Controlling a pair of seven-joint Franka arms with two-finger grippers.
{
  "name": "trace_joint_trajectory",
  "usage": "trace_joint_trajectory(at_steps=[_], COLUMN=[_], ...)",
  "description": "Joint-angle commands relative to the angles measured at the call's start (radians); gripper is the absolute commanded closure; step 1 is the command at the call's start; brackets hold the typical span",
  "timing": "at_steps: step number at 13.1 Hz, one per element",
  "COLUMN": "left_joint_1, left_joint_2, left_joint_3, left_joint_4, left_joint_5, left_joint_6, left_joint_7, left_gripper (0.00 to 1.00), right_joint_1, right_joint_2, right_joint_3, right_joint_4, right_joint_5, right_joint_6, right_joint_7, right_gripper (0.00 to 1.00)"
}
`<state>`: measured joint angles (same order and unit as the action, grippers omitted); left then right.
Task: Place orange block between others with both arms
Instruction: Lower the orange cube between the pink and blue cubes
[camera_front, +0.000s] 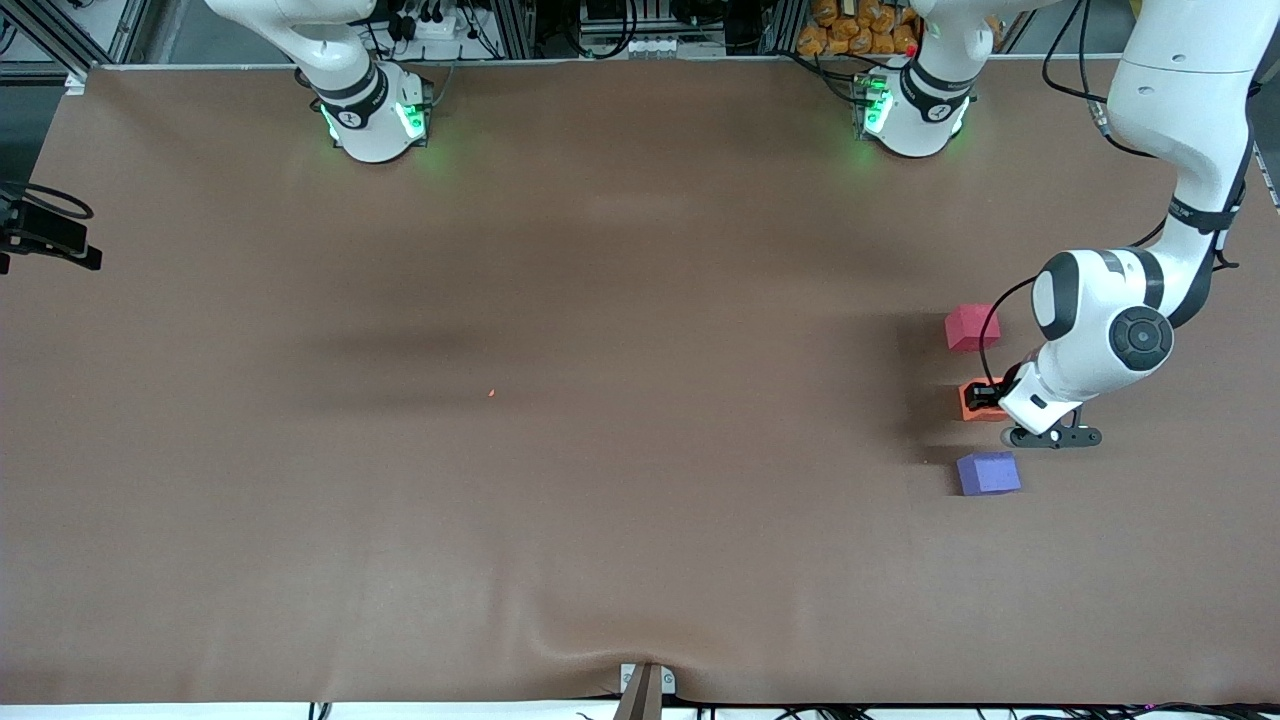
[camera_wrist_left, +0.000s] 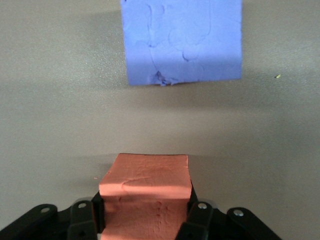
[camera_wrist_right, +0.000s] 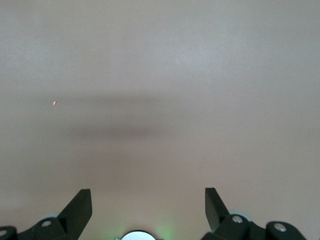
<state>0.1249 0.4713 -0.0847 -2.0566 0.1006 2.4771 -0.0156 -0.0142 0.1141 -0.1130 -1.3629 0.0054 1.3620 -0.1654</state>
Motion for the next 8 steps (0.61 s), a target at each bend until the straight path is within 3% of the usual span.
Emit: trace_joint_trajectory(at_steps=[1, 8], left_joint_1=[0.002, -0.004], left_joint_2=[0.004, 0.006], left_joint_3=[-0.004, -0.009], left_joint_4=[0.0, 0.007], left_joint_5=[0.025, 0.013], left_joint_6=[0.019, 0.019], left_joint_7=[0.009, 0.005], left_gripper=[1.0, 1.0], right_joint_1=[-0.001, -0.006], right_joint_2=[-0.004, -0.001], right_joint_3=[0.001, -0.001], right_joint_4=[-0.002, -0.002], right_joint_5=[-0.005, -0.007], right_joint_6=[-0.003, -0.003], right_joint_7=[0.014, 0.01], right_gripper=[0.0, 0.0])
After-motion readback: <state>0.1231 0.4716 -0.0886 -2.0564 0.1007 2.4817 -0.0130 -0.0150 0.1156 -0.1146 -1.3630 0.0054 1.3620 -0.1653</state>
